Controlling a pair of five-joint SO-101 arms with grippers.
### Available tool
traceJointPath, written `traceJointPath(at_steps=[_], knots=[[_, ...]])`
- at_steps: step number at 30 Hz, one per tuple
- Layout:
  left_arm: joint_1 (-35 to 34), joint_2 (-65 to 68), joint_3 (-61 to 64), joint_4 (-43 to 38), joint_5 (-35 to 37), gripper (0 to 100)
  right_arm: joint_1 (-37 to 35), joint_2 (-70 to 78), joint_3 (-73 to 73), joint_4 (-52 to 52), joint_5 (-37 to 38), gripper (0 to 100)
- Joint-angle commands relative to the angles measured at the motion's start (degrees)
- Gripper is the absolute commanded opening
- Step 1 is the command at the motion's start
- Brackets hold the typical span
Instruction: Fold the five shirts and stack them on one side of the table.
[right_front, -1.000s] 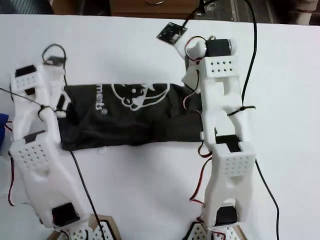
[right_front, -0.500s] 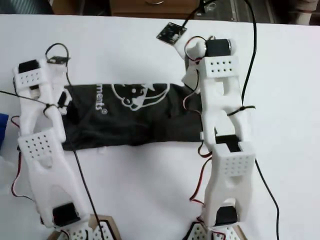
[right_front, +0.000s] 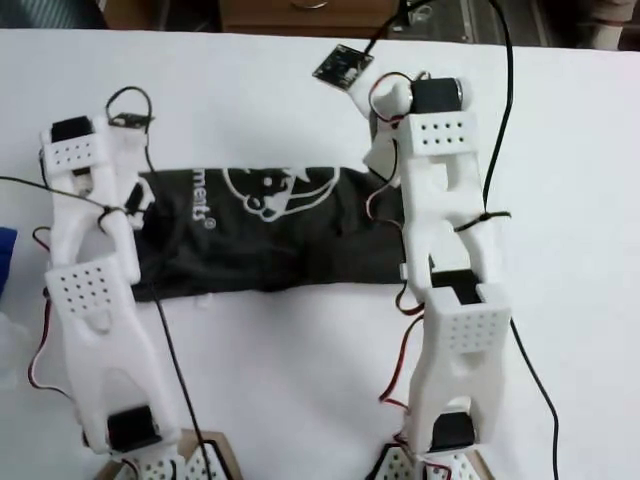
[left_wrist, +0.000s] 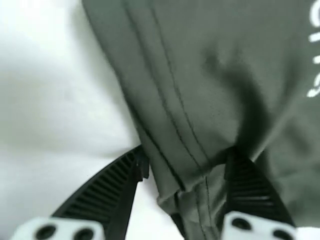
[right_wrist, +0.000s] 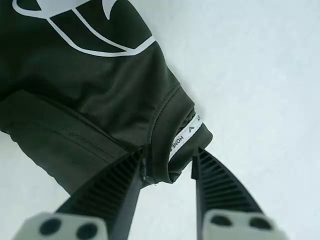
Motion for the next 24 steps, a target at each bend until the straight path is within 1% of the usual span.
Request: traceJointPath(at_steps=[1, 3, 6, 7, 8, 10, 13, 20, 24], knots=[[4.48, 0.53, 1.8, 0.97, 0.44, 25, -0.13, -0.31, -2.46, 0.57, -0.35, 13.5], [4.66, 0.53, 1.54, 0.97, 0.53, 19, -0.13, -0.31, -2.46, 0.57, -0.35, 13.5], [4.4, 0.62, 1.45, 0.97, 0.53, 5, -0.04, -0.31, -2.46, 0.57, -0.35, 13.5], [4.31, 0.62, 1.63, 0.88, 0.53, 1, 0.04, -0.31, -2.46, 0.57, -0.35, 13.5], [4.13, 0.62, 1.71, 0.79, 0.53, 3, 0.04, -0.31, -2.46, 0.57, -0.35, 13.5], [3.52, 0.62, 1.54, 0.62, 0.53, 2, 0.04, -0.31, -2.46, 0.57, -0.35, 13.5], [0.53, -0.09, 0.31, 0.09, 0.53, 2, 0.04, -0.31, -2.46, 0.57, -0.35, 13.5], [-12.57, -0.09, -14.81, 1.32, -0.88, 2, -1.01, -1.8, -2.46, 0.57, -0.53, 13.5], [-17.32, -0.09, -20.26, 1.23, -1.85, 2, -2.42, -4.35, -2.46, 0.57, -0.62, 13.4]])
